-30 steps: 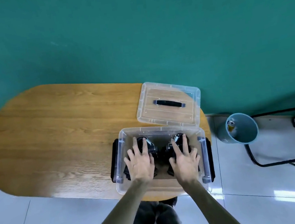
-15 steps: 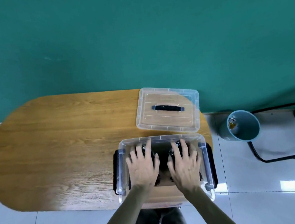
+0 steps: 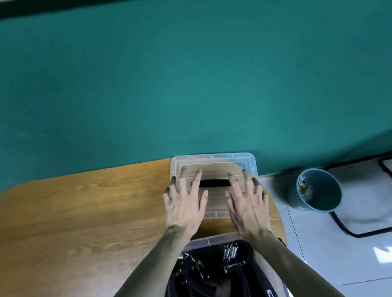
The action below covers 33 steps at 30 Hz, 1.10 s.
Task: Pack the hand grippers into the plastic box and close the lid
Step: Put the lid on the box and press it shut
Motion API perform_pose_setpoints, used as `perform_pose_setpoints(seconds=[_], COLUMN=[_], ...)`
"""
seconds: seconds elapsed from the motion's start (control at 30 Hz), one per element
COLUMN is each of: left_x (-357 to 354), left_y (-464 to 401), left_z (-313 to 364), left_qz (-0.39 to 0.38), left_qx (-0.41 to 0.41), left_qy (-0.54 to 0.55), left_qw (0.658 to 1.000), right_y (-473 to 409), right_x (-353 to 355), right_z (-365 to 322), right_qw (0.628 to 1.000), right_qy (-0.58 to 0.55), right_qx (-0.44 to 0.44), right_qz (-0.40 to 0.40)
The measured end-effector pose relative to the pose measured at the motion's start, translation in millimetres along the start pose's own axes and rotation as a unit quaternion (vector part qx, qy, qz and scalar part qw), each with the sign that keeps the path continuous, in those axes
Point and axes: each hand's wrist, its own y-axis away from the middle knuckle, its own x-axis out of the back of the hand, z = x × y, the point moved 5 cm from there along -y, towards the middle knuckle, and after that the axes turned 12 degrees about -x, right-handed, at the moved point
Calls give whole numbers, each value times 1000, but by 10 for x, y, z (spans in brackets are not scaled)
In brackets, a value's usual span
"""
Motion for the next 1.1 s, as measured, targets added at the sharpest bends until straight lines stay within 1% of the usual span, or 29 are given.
perform_pose_setpoints(seconds=[0.1, 0.17, 0.37, 0.47, 0.53, 0.6, 0.7, 0.73, 0.8, 0.87, 0.93, 1.03, 1.1], left_x=[-212, -384, -967, -1208, -1367, -1489, -1561, -1565, -1555, -1531, -1510, -1492, -1460], left_y=[-278, -435, -728, -814, -818, -793, -778, -781, -782, -783, -781, -782, -783], left_z=[-114, -204, -492, -607, -663, -686, -690, -689, -675, -634, -592, -545, -513], left_qz=[-1, -3, -35, -37, -38, -38, -35, -32, -18, 8, 30, 45, 56], left_qx=[5, 11, 25, 36, 45, 51, 55, 59, 65, 59, 44, 33, 39], left_qy=[16, 26, 61, 74, 81, 92, 94, 90, 81, 73, 76, 82, 91], left_qw=[1000, 1000, 997, 996, 995, 994, 993, 994, 994, 996, 996, 995, 993], right_y=[-345, -537, -844, -1031, -1103, -1104, -1081, -1063, -1074, -1088, -1091, -1084, -1071], right_x=[-67, -212, -842, -1107, -1266, -1366, -1426, -1401, -1354, -1350, -1323, -1334, -1281], right_z=[24, 60, 244, 425, 503, 526, 521, 508, 515, 522, 541, 615, 622], right_qw=[999, 999, 997, 995, 996, 996, 989, 990, 994, 993, 994, 994, 995], right_qy=[-9, -10, 52, 45, 33, 2, -90, -79, -26, -22, -27, -29, -33], right_qx=[-16, -26, -15, -19, -11, -6, 29, 37, 4, -11, -12, -21, -27], right_qz=[38, 38, -58, -84, -82, -93, -114, -107, -109, -114, -101, -102, -86])
